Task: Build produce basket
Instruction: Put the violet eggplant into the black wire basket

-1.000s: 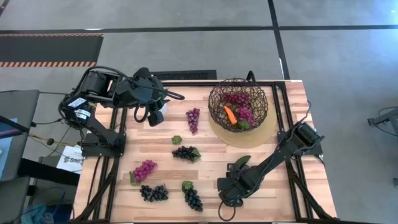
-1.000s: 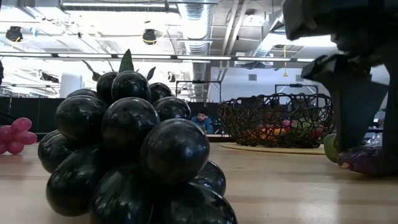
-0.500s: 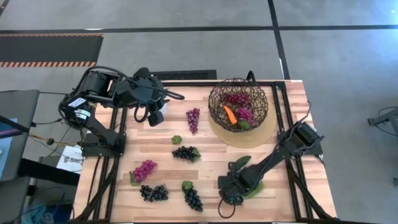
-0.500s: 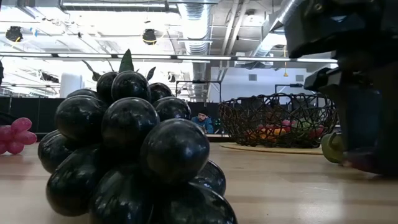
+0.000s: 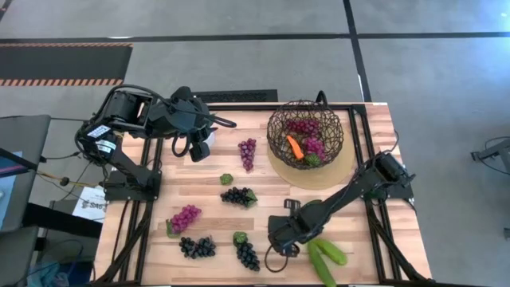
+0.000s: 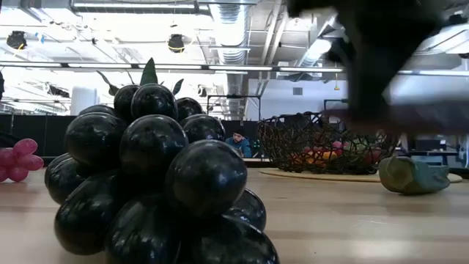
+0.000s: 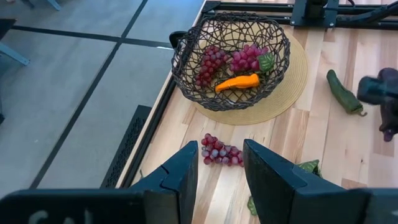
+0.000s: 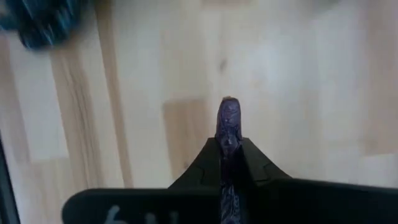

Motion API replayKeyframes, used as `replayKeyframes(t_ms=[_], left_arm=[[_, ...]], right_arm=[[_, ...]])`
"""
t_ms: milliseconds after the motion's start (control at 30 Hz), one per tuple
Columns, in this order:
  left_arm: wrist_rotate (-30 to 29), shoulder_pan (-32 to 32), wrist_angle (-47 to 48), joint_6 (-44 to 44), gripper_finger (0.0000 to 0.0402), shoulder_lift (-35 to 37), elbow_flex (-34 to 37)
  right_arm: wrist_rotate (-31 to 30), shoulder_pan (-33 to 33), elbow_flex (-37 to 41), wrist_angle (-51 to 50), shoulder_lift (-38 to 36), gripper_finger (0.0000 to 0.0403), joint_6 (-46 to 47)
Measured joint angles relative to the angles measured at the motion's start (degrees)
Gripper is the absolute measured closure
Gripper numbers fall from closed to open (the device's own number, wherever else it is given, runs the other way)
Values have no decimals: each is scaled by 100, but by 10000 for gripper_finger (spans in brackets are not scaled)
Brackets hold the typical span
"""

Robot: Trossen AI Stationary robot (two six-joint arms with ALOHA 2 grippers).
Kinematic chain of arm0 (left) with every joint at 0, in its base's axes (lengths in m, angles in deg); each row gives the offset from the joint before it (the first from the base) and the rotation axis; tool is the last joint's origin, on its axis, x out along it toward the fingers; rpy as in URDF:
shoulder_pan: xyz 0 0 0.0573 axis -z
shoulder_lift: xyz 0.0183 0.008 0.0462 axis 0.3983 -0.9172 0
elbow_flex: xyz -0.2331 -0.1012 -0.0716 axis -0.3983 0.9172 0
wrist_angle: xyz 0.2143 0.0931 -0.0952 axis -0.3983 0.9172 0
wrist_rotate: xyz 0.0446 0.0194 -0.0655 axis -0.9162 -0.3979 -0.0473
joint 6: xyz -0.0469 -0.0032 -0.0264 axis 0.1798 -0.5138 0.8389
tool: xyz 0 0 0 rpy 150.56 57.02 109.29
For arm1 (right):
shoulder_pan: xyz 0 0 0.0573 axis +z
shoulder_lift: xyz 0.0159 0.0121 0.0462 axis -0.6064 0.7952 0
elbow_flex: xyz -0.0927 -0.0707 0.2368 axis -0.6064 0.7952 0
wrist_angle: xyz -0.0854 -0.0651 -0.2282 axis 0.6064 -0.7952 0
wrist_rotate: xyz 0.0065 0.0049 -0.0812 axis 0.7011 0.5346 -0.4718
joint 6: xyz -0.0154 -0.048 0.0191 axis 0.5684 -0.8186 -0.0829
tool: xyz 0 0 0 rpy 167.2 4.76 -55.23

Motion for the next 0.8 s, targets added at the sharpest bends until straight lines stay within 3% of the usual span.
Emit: replayKeyframes(t_ms=[300, 367, 500, 800], left_arm=[[-2, 0, -2, -2, 284, 0, 0], [-1, -1, 0, -4, 284, 0, 0], [0, -1, -1, -4, 284, 1, 0], [150, 0, 2, -106, 284, 0, 2]], right_arm=[[-2505, -381, -2922, -3488, -123, 386, -492], [-3005, -575, -3441, -3818, -145, 386, -643], [-3322, -1126, -3814, -3566, -572, 386, -1537], [-3288, -2787, -3758, -3546, -1861, 387, -1636]])
